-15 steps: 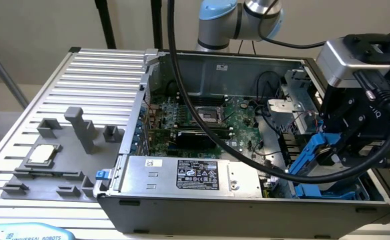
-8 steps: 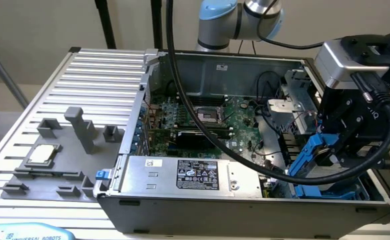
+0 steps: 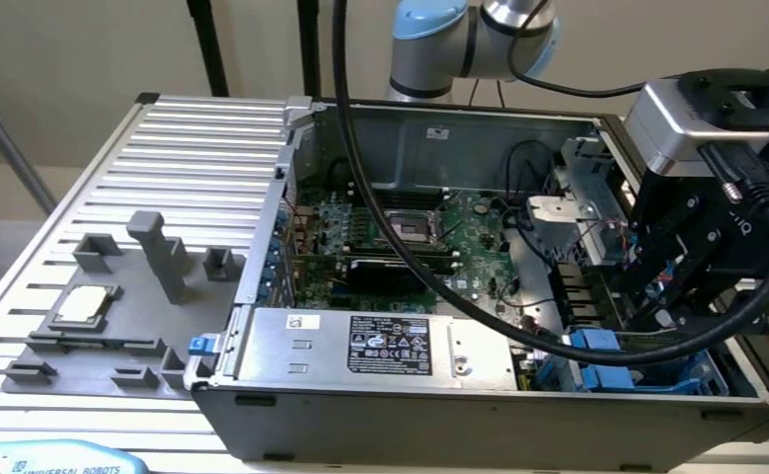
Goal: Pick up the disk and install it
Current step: 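Insert the disk into the insertion slot, then insert the first disk wire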
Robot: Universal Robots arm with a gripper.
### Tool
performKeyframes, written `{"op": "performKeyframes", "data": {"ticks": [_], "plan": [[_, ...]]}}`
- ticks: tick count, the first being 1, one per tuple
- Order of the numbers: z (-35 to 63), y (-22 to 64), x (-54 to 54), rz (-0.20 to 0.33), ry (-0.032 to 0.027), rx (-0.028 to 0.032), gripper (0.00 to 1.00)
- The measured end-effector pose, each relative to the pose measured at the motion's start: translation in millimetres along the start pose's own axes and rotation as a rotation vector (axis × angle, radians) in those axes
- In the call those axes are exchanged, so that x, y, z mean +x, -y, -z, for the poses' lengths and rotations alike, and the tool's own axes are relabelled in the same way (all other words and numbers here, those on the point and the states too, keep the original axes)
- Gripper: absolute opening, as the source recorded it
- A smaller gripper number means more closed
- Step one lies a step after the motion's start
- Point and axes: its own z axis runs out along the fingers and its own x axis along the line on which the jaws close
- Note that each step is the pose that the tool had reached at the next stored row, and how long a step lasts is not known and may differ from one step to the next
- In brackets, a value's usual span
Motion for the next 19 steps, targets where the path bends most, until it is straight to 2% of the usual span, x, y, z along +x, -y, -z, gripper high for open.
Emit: {"op": "performKeyframes", "data": {"ticks": [4, 19], "plan": [[0.8, 10.6, 0.0, 0.001, 0.0011, -0.0016, 0.40], [0.7, 10.8, 0.0, 0.001, 0.0014, -0.0015, 0.40]]}}
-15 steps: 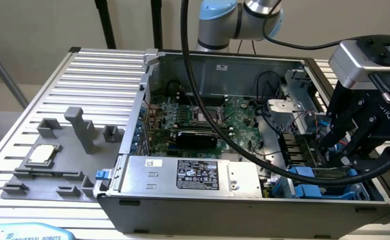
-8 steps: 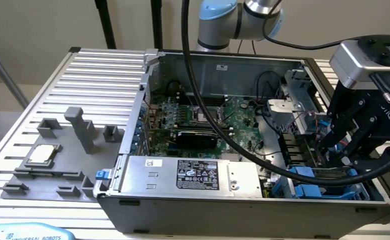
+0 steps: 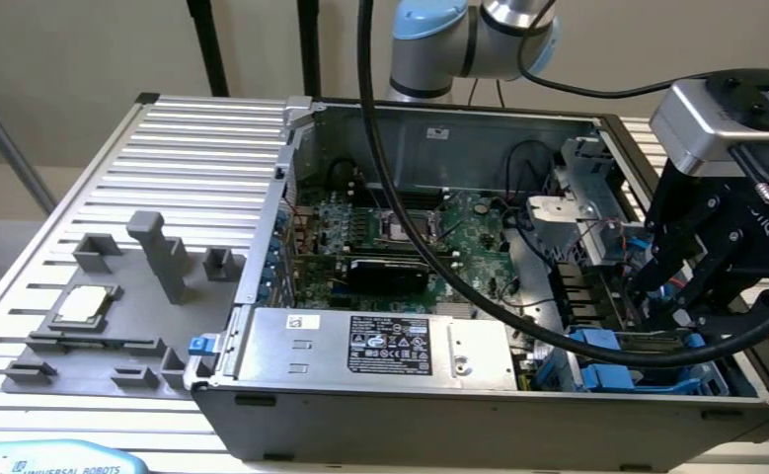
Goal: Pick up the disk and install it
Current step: 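Insert the first disk wire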
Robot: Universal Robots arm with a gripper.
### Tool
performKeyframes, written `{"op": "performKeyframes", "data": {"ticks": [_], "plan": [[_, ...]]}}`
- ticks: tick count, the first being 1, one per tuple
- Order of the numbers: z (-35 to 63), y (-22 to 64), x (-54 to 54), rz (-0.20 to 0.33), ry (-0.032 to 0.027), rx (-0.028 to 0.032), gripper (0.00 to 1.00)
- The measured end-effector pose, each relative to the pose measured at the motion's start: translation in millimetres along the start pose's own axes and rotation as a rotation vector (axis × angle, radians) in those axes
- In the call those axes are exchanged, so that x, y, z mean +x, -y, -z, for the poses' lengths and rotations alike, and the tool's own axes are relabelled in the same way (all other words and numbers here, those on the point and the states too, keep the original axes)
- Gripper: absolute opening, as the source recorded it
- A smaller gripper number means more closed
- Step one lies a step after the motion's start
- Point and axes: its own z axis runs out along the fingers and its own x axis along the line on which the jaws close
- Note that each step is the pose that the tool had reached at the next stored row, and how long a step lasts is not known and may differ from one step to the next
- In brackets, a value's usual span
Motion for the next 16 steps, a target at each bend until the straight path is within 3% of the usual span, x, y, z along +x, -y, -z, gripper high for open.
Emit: {"op": "performKeyframes", "data": {"ticks": [4, 11, 16], "plan": [[0.1, 3.9, -0.6, 0.000, 0.0007, 0.0002, 0.40], [0.1, 30.6, -5.2, 0.000, 0.0033, 0.0002, 0.40], [-8.2, 37.5, -12.6, 0.001, 0.0015, 0.0002, 0.38]]}}
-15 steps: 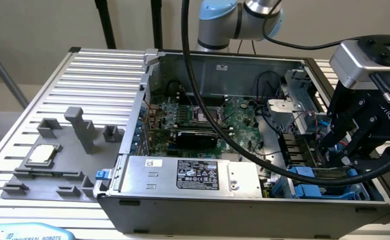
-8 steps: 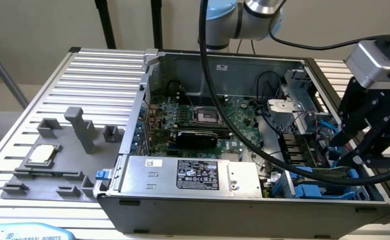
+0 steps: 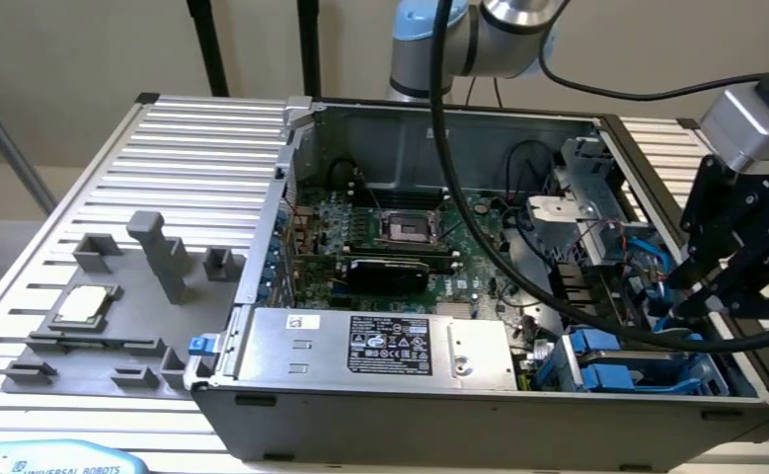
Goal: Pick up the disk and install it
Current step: 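Insert the first disk wire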
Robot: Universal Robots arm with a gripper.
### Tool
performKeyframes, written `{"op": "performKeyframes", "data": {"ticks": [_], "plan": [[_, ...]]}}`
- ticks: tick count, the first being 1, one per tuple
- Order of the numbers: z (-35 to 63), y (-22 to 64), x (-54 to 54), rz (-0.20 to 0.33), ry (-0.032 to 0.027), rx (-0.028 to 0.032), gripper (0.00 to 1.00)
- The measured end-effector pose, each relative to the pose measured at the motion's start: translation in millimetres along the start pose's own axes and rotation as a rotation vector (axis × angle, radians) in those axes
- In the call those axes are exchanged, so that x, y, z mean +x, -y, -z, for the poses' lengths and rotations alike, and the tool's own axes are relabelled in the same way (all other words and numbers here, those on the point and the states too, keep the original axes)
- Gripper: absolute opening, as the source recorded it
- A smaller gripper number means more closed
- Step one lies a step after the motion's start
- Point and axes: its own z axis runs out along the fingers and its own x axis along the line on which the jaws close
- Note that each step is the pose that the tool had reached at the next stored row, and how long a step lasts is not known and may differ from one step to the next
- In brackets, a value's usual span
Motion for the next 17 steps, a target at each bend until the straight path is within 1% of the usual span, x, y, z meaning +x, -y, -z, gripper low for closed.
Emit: {"op": "performKeyframes", "data": {"ticks": [1, 2, 3, 6, 11, 14, 15, 17], "plan": [[-1.9, 0.9, -1.6, 0.000, -0.0006, 0.0000, 0.31], [-3.7, 2.3, -3.2, 0.000, -0.0018, 0.0000, 0.31], [-5.6, 4.0, -4.7, 0.000, -0.0027, -0.0001, 0.24], [-11.2, 8.6, -8.6, 0.001, -0.0056, -0.0002, 0.24], [-19.2, 9.1, -10.8, 0.004, -0.0067, -0.0004, 0.24], [-20.6, 8.5, -12.0, 0.006, -0.0068, -0.0005, 0.26], [-20.9, 7.5, -12.0, 0.007, -0.0068, -0.0006, 0.32], [-21.3, 3.9, -12.1, 0.009, -0.0069, -0.0008, 0.32]]}}
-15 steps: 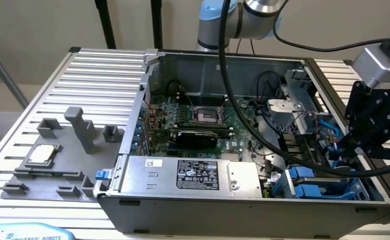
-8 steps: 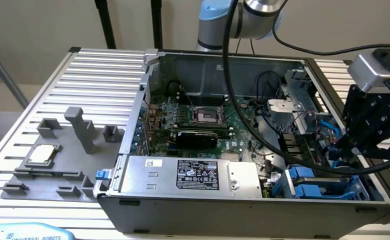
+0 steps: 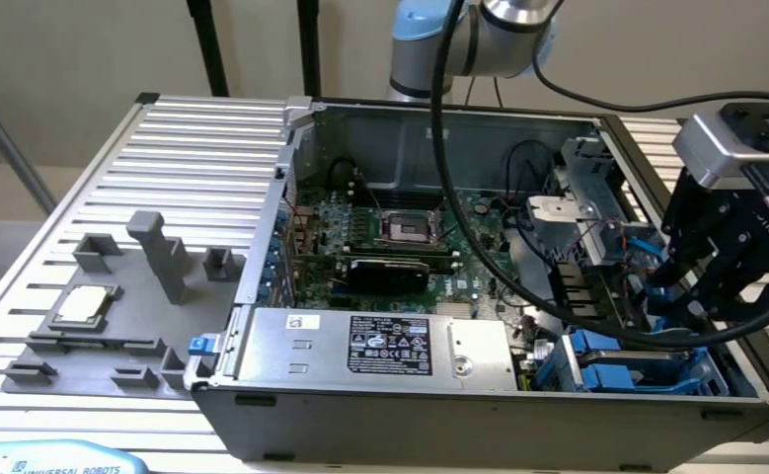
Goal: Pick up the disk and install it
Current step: 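Insert the first disk wire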
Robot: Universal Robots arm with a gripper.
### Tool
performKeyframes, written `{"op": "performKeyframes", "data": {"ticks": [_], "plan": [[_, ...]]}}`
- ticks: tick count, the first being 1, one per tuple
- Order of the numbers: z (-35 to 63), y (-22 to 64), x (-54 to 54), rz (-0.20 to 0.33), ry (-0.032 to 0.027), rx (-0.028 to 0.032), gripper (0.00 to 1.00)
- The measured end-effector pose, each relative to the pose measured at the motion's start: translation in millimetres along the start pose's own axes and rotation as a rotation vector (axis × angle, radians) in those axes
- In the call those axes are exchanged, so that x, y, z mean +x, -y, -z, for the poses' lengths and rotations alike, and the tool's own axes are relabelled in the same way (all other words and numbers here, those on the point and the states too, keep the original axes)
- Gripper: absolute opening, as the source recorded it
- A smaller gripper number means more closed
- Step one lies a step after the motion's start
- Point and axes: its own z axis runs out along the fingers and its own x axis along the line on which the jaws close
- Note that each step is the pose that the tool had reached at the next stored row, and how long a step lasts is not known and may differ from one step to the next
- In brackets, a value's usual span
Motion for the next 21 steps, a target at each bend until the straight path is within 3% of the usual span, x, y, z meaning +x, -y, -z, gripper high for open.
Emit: {"op": "performKeyframes", "data": {"ticks": [1, 4, 10, 13, 21], "plan": [[-0.1, -1.9, 0.0, 0.001, 0.0000, 0.0000, 0.38], [-0.1, -5.3, 2.2, 0.001, -0.0001, -0.0001, 0.38], [1.6, -5.4, 26.1, 0.001, 0.0005, -0.0001, 0.38], [2.2, -0.7, 31.2, 0.001, 0.0014, -0.0003, 0.38], [1.9, 9.5, 32.1, 0.030, 0.0133, -0.0022, 0.38]]}}
